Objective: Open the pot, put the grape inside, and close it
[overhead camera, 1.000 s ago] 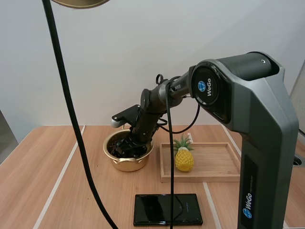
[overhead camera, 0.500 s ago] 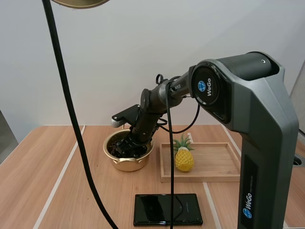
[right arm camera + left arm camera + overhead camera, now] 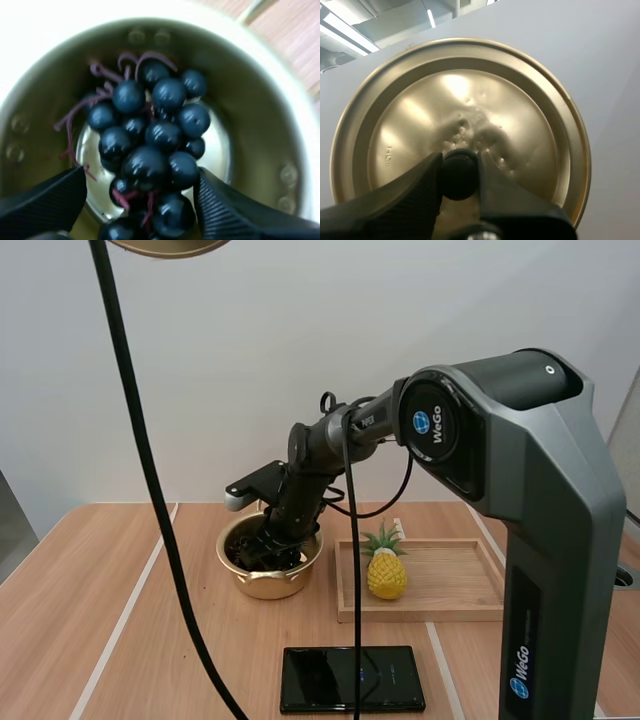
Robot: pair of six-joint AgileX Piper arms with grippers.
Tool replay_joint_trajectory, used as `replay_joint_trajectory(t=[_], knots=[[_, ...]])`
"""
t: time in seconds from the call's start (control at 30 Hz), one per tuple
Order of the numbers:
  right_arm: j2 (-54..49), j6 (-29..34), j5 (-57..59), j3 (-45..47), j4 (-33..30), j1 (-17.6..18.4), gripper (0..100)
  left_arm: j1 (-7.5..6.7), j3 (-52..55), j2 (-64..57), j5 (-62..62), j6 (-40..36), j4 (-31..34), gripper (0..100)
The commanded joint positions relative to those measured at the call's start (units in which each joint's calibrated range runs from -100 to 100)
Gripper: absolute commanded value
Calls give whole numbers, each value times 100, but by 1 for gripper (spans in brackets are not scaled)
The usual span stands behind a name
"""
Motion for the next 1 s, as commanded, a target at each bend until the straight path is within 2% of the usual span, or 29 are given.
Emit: replay_joint_trajectory(t=[0.0, 0.17, 0.27, 0.43, 0.6, 0.8, 0.97], knots=[[-297, 150, 117, -377, -61, 14, 100, 3, -32, -34, -63, -19, -19, 0], [-627, 458, 180, -1008, -378, 14, 100, 3, -32, -34, -63, -19, -19, 0], [-785, 716, 338, -1314, -820, 7, 100, 3, -32, -34, -63, -19, -19, 0], [-1092, 1486, 475, -1708, -1384, -219, 100, 3, -32, -34, -63, -19, -19, 0], [-1570, 1677, 477, -1901, -1158, -687, 100, 3, -32, -34, -469, -109, 440, 0], [-2293, 1668, 225, -1901, -586, -1427, 100, 3, -32, 42, -846, -1202, 1459, 0], [-2929, 1668, 317, -1901, -437, -1940, 100, 3, -32, 290, -684, -1517, 1568, 0]])
